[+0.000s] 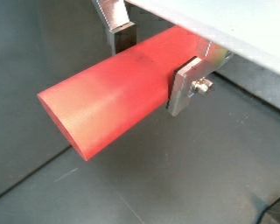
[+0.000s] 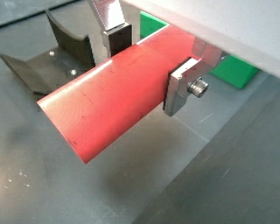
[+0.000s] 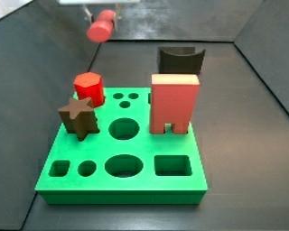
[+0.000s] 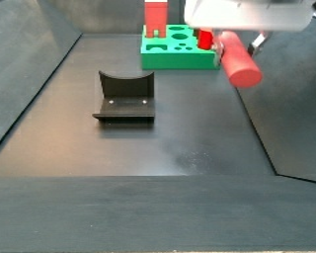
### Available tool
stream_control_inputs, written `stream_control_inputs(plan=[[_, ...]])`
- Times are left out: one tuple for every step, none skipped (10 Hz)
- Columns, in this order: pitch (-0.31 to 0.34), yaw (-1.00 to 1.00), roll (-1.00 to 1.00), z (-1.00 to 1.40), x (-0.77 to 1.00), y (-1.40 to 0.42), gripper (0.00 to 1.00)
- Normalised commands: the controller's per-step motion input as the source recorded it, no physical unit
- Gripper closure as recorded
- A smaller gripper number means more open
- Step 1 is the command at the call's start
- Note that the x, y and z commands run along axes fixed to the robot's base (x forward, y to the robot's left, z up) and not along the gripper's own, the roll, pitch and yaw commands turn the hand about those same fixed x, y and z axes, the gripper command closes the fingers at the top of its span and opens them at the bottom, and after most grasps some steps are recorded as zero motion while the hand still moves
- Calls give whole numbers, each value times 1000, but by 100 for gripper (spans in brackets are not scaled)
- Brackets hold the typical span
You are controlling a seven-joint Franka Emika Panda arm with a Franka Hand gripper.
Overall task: Pick up the oval object. Move up. Place the oval object on the fixture. Regrasp the oval object. Move to above the board. Insert the oval object.
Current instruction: Place the oval object on the fixture.
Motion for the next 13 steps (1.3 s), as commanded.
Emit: stream_control_inputs(plan=[[47, -18, 81, 1000, -37, 27, 100], [51, -13, 87, 884, -33, 26, 100], [60, -5, 90, 702, -24, 18, 100], [64, 5, 92, 563, -15, 16, 100], [71, 11, 90, 423, -9, 9, 100], [79, 14, 88, 276, -4, 7, 100], [209, -243, -198, 61, 1000, -19, 100], [223, -236, -198, 25, 1000, -19, 100], [216, -189, -202, 24, 1000, -14, 100], [192, -127, -199, 31, 1000, -12, 100], [162, -93, -189, 23, 1000, -11, 100], [135, -72, -184, 19, 1000, -9, 100], [127, -59, -181, 19, 1000, -7, 100]])
